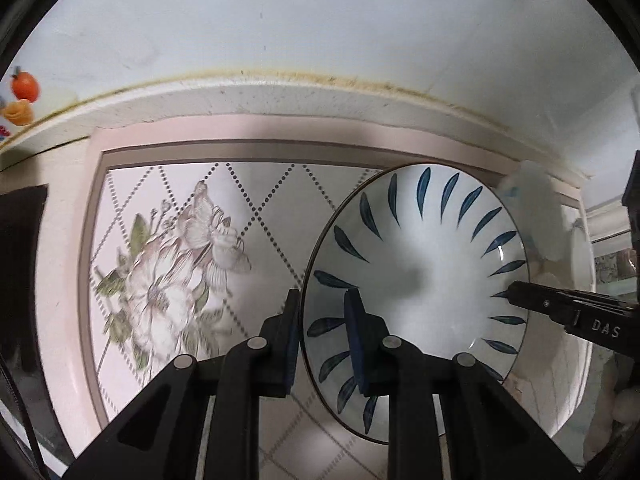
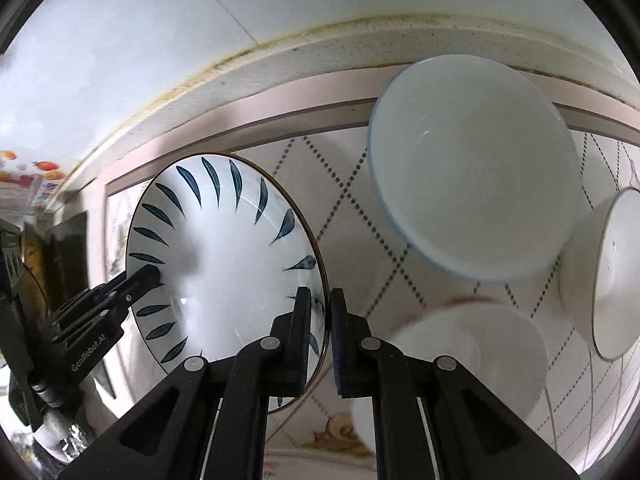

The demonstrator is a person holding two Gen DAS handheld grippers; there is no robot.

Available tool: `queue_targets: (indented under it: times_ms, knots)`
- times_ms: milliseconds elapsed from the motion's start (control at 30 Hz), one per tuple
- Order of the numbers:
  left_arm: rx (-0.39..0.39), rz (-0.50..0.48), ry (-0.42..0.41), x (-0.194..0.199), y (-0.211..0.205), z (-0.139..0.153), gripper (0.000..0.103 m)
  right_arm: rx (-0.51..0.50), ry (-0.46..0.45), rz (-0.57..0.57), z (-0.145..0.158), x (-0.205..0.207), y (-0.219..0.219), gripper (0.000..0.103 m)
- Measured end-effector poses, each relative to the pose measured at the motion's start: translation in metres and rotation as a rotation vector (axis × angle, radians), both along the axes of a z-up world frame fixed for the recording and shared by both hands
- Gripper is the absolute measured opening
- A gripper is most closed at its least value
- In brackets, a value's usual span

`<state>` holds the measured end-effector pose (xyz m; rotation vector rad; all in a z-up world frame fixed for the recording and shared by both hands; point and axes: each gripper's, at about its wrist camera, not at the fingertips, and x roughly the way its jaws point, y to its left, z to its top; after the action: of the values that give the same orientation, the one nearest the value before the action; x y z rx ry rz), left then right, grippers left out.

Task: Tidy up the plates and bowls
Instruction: 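Carry the blue-striped plate with both grippers and lower it onto the plate stack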

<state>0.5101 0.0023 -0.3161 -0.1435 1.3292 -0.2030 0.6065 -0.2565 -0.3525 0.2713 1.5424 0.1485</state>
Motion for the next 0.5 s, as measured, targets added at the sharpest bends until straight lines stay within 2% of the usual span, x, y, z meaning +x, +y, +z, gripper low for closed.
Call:
queue_targets:
  times_ms: [267, 367, 500]
  knots:
    - [0.000, 0.002, -0.064, -0.058, -0.009, 0.063, 0.019, 0.051, -0.043, 0.053, 0.053, -0.051, -0.008, 0.011]
    - [-0.002, 0.006, -0.071, -0.077, -0.021, 0.070, 0.019, 0.059, -0.056, 0.080, 0.071, -0.081, -0.016, 0.010]
    - [-0.004, 0.002, -0.063, -0.105, -0.038, 0.072, 0.019, 0.070, -0.052, 0.100, 0.082, -0.118, -0.025, 0.010]
